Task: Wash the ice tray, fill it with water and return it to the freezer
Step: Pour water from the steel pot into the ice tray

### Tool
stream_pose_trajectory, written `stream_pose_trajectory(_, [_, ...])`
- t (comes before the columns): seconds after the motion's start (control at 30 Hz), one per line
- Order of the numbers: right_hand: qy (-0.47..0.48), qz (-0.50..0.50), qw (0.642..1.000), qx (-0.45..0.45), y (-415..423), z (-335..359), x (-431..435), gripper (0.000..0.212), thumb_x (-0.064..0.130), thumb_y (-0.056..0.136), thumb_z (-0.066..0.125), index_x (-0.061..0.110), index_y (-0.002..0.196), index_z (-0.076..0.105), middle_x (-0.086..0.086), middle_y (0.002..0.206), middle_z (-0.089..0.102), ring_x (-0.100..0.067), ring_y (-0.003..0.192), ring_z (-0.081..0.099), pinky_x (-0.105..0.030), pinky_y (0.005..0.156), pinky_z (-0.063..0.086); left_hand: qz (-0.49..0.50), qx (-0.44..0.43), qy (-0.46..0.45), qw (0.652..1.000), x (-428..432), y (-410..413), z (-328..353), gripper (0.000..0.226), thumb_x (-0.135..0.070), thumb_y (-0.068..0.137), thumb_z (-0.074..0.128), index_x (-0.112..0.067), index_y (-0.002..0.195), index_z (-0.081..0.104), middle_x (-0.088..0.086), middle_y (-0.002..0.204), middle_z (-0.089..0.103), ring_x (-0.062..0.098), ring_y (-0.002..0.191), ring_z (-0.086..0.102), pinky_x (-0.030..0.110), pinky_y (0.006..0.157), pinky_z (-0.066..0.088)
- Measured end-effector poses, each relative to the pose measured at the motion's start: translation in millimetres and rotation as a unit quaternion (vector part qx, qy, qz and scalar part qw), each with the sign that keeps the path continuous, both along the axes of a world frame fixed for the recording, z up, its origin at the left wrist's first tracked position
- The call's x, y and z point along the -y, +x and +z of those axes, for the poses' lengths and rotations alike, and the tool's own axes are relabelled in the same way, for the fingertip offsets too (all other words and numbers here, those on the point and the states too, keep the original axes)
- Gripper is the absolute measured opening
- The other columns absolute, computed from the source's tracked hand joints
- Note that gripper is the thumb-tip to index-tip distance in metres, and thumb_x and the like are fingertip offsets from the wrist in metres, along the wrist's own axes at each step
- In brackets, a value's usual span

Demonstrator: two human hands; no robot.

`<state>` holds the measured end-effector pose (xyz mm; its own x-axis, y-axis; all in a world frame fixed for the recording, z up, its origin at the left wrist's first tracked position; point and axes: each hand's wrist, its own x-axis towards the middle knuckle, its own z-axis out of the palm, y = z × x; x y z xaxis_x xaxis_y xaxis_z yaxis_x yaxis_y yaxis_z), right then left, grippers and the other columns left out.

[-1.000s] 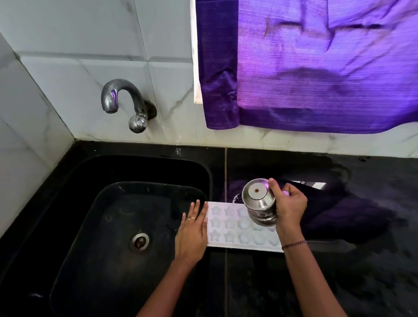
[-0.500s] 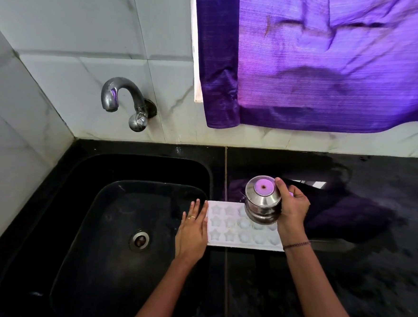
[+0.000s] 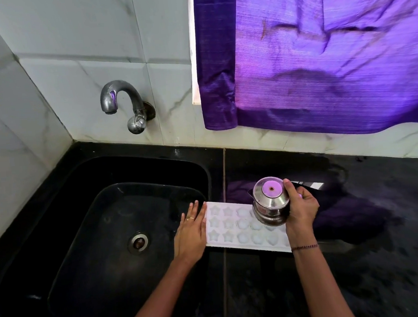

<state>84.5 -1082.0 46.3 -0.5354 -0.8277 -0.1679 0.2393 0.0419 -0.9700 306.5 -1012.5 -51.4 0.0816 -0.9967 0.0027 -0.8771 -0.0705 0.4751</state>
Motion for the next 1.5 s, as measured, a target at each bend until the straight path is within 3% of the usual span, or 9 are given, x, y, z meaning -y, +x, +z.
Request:
stream_pose_trajectory(0.13, [-0.004,0.008,0.999,-0.031,-7.1,-2.7,-0.3,0.051,0.016,0.076,0.076,0.018,0.052,0.032,0.011,0.042,0.033,-0.006,0.048,0.03,-0.019,0.048,0.033,0.006,-0.007,-0.005,1.0,1.0,0.0,-3.3,0.067,-0.048,0.089,-0.007,-0.029,0.149,0.015,-0.005,0.158,0.011,0.005,0.144,-0.001,0.027,0.119,0.001])
stream_pose_trajectory(0.27, [-0.007,0.01,0.998,-0.057,-11.1,-3.2,0.0,0.05,0.016,0.076,0.077,0.017,0.052,0.033,-0.002,0.055,0.035,-0.011,0.055,0.031,-0.026,0.054,0.034,0.007,-0.002,-0.004,1.0,0.6,0.2,-3.7,0.068,-0.048,0.088,-0.008,-0.029,0.149,0.014,-0.005,0.158,0.011,0.005,0.145,0.0,0.027,0.119,0.001])
stream_pose_trajectory(0.63, [-0.005,0.006,0.994,-0.104,-7.4,-0.4,-0.3,0.049,0.014,0.078,0.075,0.013,0.052,0.034,-0.002,0.052,0.034,-0.01,0.052,0.03,-0.023,0.051,0.034,0.004,0.002,-0.004,1.0,0.4,0.3,-2.6,0.069,-0.047,0.087,-0.009,-0.028,0.15,0.014,-0.004,0.158,0.01,0.007,0.146,0.001,0.025,0.117,-0.002])
stream_pose_trajectory(0.83, [-0.002,0.006,0.996,-0.086,-5.8,-1.8,1.1,0.048,0.014,0.078,0.075,0.014,0.052,0.034,-0.001,0.051,0.035,-0.008,0.05,0.031,-0.021,0.05,0.035,0.004,0.006,-0.004,1.0,0.2,0.3,-1.2,0.069,-0.048,0.087,-0.009,-0.028,0.15,0.014,-0.004,0.159,0.01,0.007,0.146,0.001,0.025,0.116,-0.002])
stream_pose_trajectory(1.03, [-0.001,-0.005,1.0,-0.011,-8.4,-3.5,2.9,0.05,0.014,0.077,0.075,0.018,0.051,0.032,0.014,0.039,0.037,-0.003,0.045,0.036,-0.017,0.048,0.037,0.003,0.004,-0.009,1.0,-0.1,-0.3,-0.9,0.07,-0.047,0.087,-0.008,-0.026,0.15,0.015,-0.003,0.158,0.011,0.008,0.145,0.001,0.026,0.117,-0.001])
stream_pose_trajectory(1.23, [-0.015,-0.02,0.999,0.048,-13.0,-3.1,4.5,0.049,0.011,0.077,0.074,0.018,0.052,0.034,0.014,0.04,0.041,-0.007,0.05,0.043,-0.018,0.052,0.044,0.003,0.016,-0.012,1.0,0.0,-0.5,-1.6,0.069,-0.045,0.088,-0.008,-0.025,0.149,0.016,-0.002,0.158,0.013,0.008,0.146,0.002,0.025,0.117,-0.002])
stream_pose_trajectory(1.5, [-0.02,-0.02,0.999,0.041,-18.4,-1.9,3.5,0.048,0.011,0.077,0.074,0.018,0.052,0.034,0.014,0.041,0.047,-0.005,0.049,0.048,-0.02,0.054,0.046,0.005,0.017,-0.01,1.0,-0.5,-1.0,-2.2,0.07,-0.046,0.087,-0.009,-0.025,0.149,0.014,-0.003,0.158,0.011,0.008,0.146,0.001,0.027,0.118,0.0])
